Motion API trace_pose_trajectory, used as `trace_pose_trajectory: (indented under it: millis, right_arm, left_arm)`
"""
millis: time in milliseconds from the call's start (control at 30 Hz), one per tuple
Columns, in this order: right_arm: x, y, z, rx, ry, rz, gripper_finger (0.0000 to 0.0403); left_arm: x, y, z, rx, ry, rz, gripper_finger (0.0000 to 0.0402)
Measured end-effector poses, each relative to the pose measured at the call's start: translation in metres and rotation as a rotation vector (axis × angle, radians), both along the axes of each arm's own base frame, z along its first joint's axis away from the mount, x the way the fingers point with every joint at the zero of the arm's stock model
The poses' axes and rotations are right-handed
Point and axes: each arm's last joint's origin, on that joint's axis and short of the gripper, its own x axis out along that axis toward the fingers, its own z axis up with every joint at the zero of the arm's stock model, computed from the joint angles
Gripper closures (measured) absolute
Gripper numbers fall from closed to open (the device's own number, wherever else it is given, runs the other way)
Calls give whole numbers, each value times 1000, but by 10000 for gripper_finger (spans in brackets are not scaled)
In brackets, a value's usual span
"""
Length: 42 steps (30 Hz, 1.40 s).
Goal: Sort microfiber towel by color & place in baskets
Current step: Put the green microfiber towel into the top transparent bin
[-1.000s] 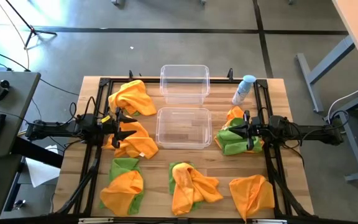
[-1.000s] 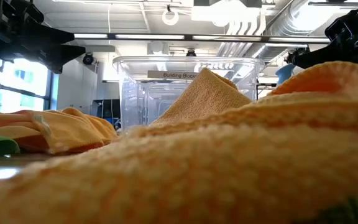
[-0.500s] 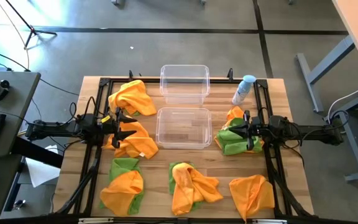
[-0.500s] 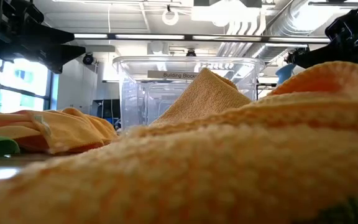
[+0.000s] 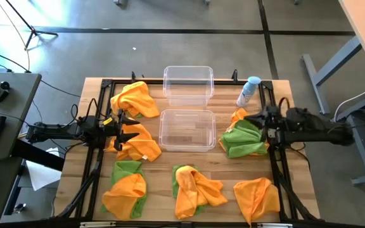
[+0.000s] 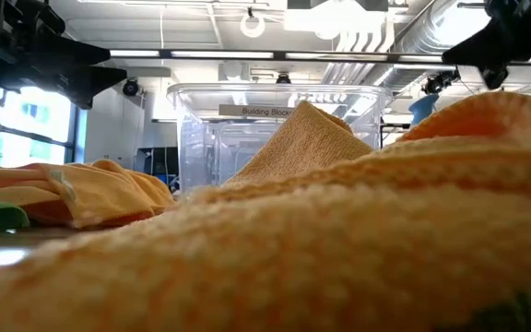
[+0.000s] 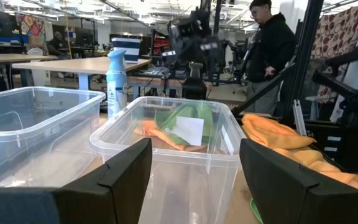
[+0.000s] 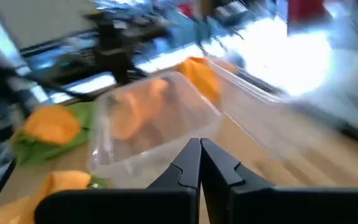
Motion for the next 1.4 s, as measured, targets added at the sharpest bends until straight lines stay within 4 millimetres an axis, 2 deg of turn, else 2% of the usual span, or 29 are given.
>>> trace_pose_trajectory:
  millis: [100,300,433,533,667,867,1133,1233,1400]
  right_arm:
    - [-4,-3,26,132,69,-157,403]
    - [7,-6,66,179,296,-305,403]
    - [21,-6,78,253,501,-402,403]
    - [31,-6,78,304,656,-496,403]
    - [40,-5,70,398,792,-591,402]
    - [50,-1,31,585,950,-624,402]
    - [55,3,-15,769,970,-647,399]
    - [55,3,-28,798,961,-688,371]
    - [55,3,-31,794,968,-689,284]
  left_arm:
    - [0,0,0,0,0,0,167]
    - [0,0,0,0,0,0,167]
    - [0,0,0,0,0,0,167]
    - [0,0,0,0,0,0,167]
    - [0,0,0,0,0,0,167]
    - [0,0,0,0,0,0,167]
    - [0,0,0,0,0,0,167]
    - [0,0,0,0,0,0,167]
    - [0,0,0,0,0,0,167]
